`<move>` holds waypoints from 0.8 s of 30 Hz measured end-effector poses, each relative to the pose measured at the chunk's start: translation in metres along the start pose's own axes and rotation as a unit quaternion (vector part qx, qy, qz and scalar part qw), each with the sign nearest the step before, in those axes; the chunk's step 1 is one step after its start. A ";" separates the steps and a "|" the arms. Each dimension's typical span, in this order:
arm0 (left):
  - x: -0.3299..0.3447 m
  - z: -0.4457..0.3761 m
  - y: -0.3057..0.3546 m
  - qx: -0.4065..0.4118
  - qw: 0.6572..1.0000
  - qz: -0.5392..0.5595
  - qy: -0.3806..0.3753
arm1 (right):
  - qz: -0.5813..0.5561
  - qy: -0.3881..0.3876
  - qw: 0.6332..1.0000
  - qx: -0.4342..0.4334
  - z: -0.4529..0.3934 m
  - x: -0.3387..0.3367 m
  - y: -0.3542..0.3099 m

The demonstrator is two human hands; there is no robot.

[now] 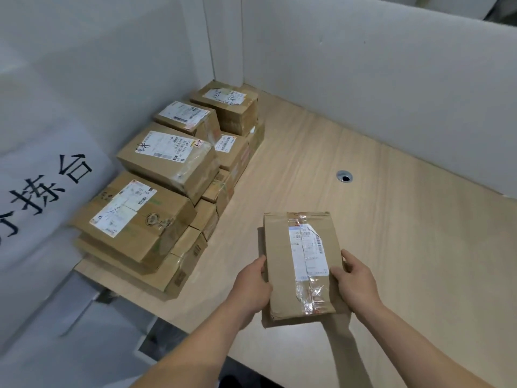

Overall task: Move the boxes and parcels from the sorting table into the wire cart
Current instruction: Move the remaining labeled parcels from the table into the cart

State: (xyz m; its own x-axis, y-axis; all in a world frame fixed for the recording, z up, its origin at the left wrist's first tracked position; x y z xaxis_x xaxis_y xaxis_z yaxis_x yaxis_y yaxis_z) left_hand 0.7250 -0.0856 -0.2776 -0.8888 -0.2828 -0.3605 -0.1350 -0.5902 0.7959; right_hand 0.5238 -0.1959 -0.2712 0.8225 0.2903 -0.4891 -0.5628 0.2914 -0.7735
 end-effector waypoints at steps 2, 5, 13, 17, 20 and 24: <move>-0.019 0.008 0.009 0.000 0.999 0.003 0.041 | 0.049 0.054 0.997 -0.030 0.006 0.003 -0.026; -0.058 0.019 0.020 0.029 0.994 -0.028 0.103 | 0.063 0.063 0.988 -0.124 0.020 0.029 -0.082; -0.199 0.066 0.030 0.128 0.940 -0.044 0.314 | 0.109 -0.074 0.944 -0.302 0.070 0.146 -0.215; -0.251 0.075 -0.002 0.051 0.916 -0.041 0.396 | 0.141 -0.175 0.930 -0.290 0.090 0.200 -0.240; -0.266 0.073 -0.027 -0.014 0.920 -0.001 0.392 | 0.149 -0.193 0.934 -0.261 0.091 0.221 -0.242; -0.268 0.065 -0.048 -0.051 0.924 0.067 0.373 | 0.151 -0.192 0.940 -0.237 0.087 0.233 -0.238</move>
State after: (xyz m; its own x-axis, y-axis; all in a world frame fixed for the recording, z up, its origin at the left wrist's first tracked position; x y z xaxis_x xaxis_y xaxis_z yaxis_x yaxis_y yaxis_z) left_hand 0.9411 0.0671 -0.1876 -0.3408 -0.7778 -0.5281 0.0299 -0.5704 0.8208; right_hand 0.8425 -0.1180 -0.1657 0.4901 0.6289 -0.6036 -0.5915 -0.2687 -0.7602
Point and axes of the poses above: each hand's wrist, its own z-axis away from the middle knuckle, its own x-axis out of the palm, y = z × x, the point moved 6 cm from there along -z, towards the middle knuckle, and after that the axes turned 5 degrees about y, right-handed, at the moved point
